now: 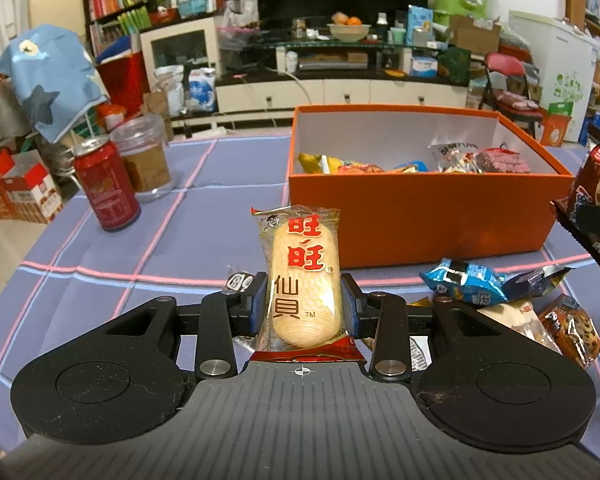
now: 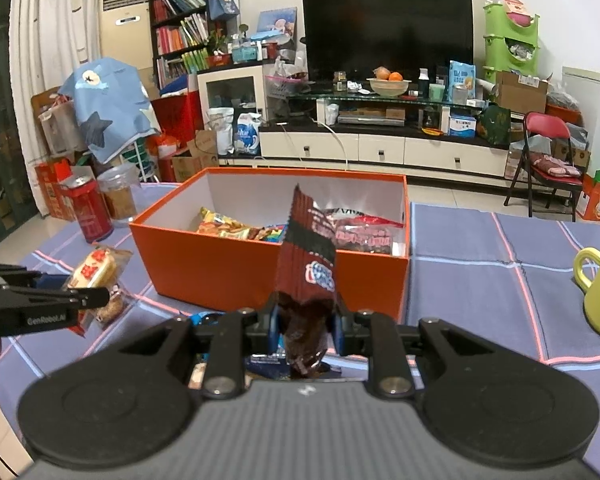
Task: Organize snacks
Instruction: 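Carry both snacks over the orange box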
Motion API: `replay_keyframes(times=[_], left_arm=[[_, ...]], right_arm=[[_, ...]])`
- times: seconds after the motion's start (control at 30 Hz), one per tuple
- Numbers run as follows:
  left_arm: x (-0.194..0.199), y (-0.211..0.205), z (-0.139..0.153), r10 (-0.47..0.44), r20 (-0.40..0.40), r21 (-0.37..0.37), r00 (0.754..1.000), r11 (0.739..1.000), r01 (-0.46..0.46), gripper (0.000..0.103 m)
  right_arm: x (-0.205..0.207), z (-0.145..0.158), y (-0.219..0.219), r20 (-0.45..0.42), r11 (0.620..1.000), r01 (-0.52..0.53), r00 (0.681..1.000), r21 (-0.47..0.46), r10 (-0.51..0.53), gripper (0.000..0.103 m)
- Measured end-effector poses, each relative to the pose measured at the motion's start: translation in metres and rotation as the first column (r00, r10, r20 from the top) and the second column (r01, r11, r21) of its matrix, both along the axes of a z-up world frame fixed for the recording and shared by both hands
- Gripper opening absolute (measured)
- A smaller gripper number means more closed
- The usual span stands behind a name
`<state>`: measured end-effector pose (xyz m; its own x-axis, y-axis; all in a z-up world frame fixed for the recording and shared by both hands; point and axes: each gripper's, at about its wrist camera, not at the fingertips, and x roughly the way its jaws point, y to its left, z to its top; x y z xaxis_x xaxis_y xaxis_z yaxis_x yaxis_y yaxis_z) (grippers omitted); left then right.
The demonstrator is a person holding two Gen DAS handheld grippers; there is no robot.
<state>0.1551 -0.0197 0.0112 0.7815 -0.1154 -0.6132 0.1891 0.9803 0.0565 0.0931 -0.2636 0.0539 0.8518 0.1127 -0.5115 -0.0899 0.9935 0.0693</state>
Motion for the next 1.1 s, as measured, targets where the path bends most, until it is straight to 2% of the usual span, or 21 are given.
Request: replay_keyframes(times=[0.37, 0.43, 0.57, 0.63, 0.87, 0.97, 1.1], left_arm=[[-0.004, 0.002, 0.009, -0.005, 0.012, -0.023, 1.0, 1.0, 0.005, 0.01], [-0.004, 0.004, 0.016, -0.002, 0.018, -0.044, 1.0, 0.999, 0.003, 0.01], [-0.001, -0.001, 0.043, 0.01, 0.087, -0.057, 0.996, 0.998, -0.005, 0.01], [0.007, -0.004, 0.056, 0.014, 0.115, -0.066, 0.993, 0.998, -0.006, 0.01], [0.055, -0.024, 0.086, 0.004, 0.139, -0.15, 0.99, 0.989, 0.017, 0.01], [0.077, -0.037, 0.08, -0.001, 0.109, -0.162, 0.994, 0.987, 0.019, 0.01], [0.101, -0.064, 0.059, -0.028, 0.056, -0.13, 0.998, 0.991, 0.035, 0.01]], right_arm=[[-0.006, 0.008, 0.006, 0.038, 1.0, -0.018, 0.999, -0.012, 0.019, 0.023], [-0.008, 0.011, 0.008, 0.046, 1.0, -0.018, 0.999, -0.01, 0.018, 0.023], [-0.004, 0.025, 0.008, 0.081, 1.0, -0.01, 0.997, 0.011, 0.009, 0.023], [0.001, 0.034, 0.008, 0.102, 1.0, -0.007, 0.995, 0.018, 0.006, 0.023], [0.035, 0.068, -0.001, 0.171, 0.997, 0.025, 0.984, 0.075, -0.038, 0.023], [0.057, 0.069, -0.01, 0.183, 0.989, 0.04, 0.981, 0.145, -0.067, 0.023], [0.089, 0.051, -0.012, 0.124, 0.979, 0.044, 0.99, 0.201, -0.07, 0.023]])
